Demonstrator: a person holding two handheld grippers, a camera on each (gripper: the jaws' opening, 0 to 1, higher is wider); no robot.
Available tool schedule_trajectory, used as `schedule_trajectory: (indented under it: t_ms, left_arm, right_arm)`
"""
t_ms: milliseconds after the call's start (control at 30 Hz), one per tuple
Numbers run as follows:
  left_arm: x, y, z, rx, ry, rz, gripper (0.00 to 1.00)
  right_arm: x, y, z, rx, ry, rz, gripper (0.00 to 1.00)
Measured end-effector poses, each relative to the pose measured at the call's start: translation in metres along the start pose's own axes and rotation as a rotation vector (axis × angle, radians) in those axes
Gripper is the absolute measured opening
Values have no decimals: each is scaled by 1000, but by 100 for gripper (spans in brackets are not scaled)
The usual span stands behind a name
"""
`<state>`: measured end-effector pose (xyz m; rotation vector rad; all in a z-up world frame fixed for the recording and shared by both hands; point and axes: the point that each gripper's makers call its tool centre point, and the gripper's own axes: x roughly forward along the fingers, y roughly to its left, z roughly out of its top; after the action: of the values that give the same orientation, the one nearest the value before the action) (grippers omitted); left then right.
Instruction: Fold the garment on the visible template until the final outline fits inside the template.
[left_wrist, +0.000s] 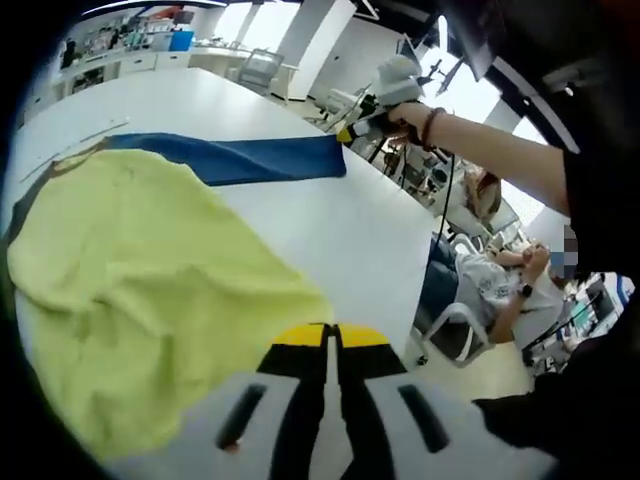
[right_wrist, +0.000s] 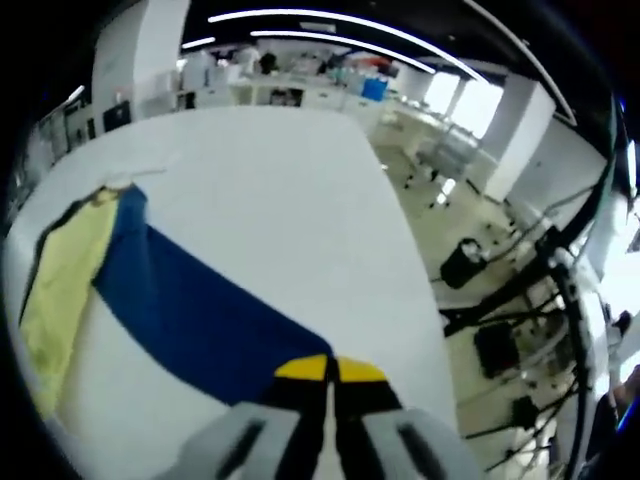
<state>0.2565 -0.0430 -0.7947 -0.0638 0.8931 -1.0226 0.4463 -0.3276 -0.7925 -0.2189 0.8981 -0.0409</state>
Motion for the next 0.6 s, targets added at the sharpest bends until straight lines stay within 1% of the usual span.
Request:
schedule_trajectory:
  t_ms: [67, 233, 300, 367, 467, 600]
  left_arm:
    - [0, 0, 0, -1, 1, 0, 0]
    - [0, -1, -1, -1, 0, 0, 0]
    - [0, -1, -2, -5, 1, 0, 0]
    - [1, -2, -2, -7, 2, -1, 0]
    - [2, -3, -2, -8, 2, -2, 0]
    - [3, -5, 1, -16, -11, -6, 0]
  right_arm:
    - [-2, -1, -1, -3, 6, -6, 0]
    - [-3, -5, -5, 19, 18, -13, 0]
    - [-2, -5, -6, 14, 21, -8, 0]
    - [5, -9, -5, 6, 19, -2, 0]
    - [4, -6, -7, 5, 27, -2, 0]
    - [3, -3, -7, 4, 14, -2, 0]
